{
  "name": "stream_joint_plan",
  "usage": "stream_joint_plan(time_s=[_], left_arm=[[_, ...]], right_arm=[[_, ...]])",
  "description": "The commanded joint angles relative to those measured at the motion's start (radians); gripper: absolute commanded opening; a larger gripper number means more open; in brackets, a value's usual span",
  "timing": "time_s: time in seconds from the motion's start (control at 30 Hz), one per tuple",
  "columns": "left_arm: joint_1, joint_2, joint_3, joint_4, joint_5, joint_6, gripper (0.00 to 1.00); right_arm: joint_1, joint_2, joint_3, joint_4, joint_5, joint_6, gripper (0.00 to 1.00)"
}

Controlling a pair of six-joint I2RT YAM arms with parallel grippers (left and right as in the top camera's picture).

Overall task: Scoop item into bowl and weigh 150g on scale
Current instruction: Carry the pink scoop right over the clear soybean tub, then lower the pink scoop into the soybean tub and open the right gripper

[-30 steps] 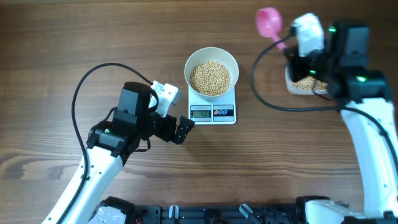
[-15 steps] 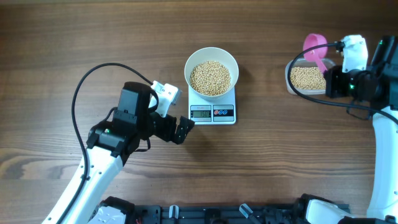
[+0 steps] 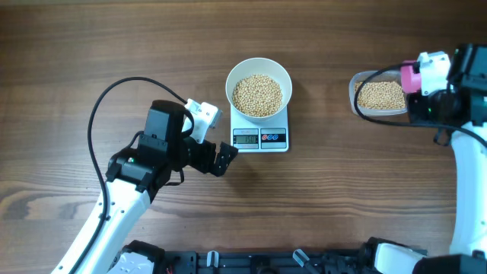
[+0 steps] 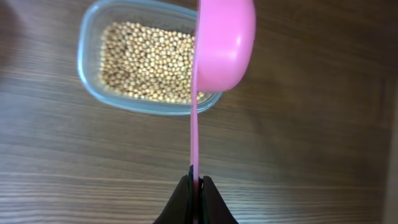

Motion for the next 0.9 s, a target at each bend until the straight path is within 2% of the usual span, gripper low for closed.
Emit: stream_joint_plan(time_s=[0.0,0.2,0.4,0.53,0.67,0.87], left_arm=[[-0.005,0.005,-0.003,0.003,0.012,0.005,1.00],[-0.004,0.005,-0.003,0.004,0.012,0.005,1.00],[-0.004,0.005,-0.003,0.004,0.012,0.005,1.00],[-0.004,0.005,-0.003,0.004,0.012,0.005,1.00],[-0.005,0.005,-0.003,0.004,0.012,0.005,1.00],[-0.005,0.005,-0.003,0.004,0.012,0.005,1.00]], right_arm=[[0.043,0.047,0.003,0.026,0.089,-0.014,0.04],[0.118,0.087,0.003,0.058,0.164,-0.005,0.04],[0.127,0.087,0.003,0.048,-0.043,0.008,0.04],[0.126,0.087,0.003,0.027,-0.109,0.049,0.04],[0.085,0.087,0.003,-0.023,-0.141,0.047,0.04],[-0.051,0.087,0.003,-0.058,-0.268,0.085,0.04]])
